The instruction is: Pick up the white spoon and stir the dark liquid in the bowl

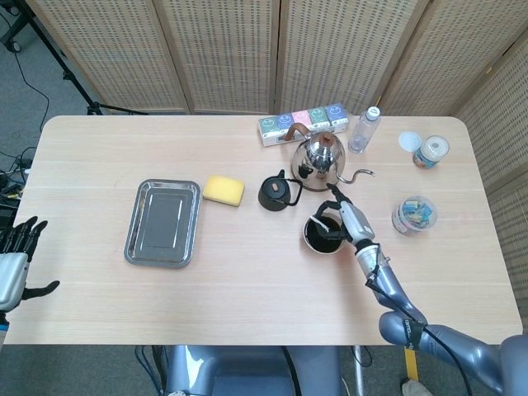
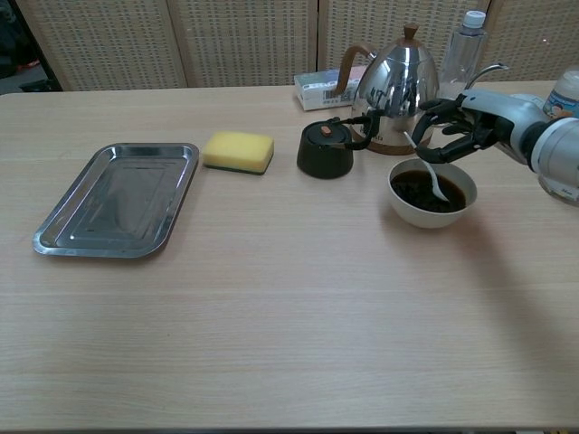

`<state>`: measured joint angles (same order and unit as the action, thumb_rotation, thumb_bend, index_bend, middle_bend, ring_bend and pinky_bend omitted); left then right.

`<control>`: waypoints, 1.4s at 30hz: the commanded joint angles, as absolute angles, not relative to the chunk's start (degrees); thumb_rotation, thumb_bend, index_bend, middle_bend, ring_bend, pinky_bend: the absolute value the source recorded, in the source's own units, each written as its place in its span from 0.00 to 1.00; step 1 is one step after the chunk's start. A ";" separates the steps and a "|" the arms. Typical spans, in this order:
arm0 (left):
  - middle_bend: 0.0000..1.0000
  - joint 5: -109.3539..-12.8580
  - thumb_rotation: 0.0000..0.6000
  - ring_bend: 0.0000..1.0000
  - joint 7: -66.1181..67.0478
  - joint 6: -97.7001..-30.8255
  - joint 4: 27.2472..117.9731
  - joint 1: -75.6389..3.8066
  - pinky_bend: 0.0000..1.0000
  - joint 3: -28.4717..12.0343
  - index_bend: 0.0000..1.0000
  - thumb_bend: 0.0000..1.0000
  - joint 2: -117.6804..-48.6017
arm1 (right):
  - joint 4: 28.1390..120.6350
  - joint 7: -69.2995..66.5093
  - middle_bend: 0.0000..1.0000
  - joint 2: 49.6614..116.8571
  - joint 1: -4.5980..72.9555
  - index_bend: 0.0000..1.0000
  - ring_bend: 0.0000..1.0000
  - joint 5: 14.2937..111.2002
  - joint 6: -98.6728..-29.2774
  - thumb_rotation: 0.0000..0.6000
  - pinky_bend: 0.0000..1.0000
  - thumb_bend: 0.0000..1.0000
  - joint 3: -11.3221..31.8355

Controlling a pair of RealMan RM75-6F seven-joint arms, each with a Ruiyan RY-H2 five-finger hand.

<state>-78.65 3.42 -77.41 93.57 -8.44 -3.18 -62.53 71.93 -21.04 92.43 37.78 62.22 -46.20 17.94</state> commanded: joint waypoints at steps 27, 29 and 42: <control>0.00 -78.42 1.00 0.00 2.34 -77.28 93.59 -8.45 0.00 -3.27 0.00 0.00 -62.03 | 69.65 -20.49 0.00 95.97 40.93 0.60 0.00 59.07 -43.09 1.00 0.04 0.59 19.76; 0.00 -78.34 1.00 0.00 2.25 -77.26 93.59 -8.45 0.00 -3.31 0.00 0.00 -61.99 | 68.90 -20.43 0.00 95.84 41.02 0.60 0.00 59.05 -43.20 1.00 0.04 0.59 20.03; 0.00 -78.23 1.00 0.00 3.83 -76.77 93.91 -8.66 0.00 -2.97 0.00 0.00 -62.56 | 74.66 -21.99 0.00 89.20 36.85 0.60 0.00 60.91 -43.50 1.00 0.04 0.62 18.04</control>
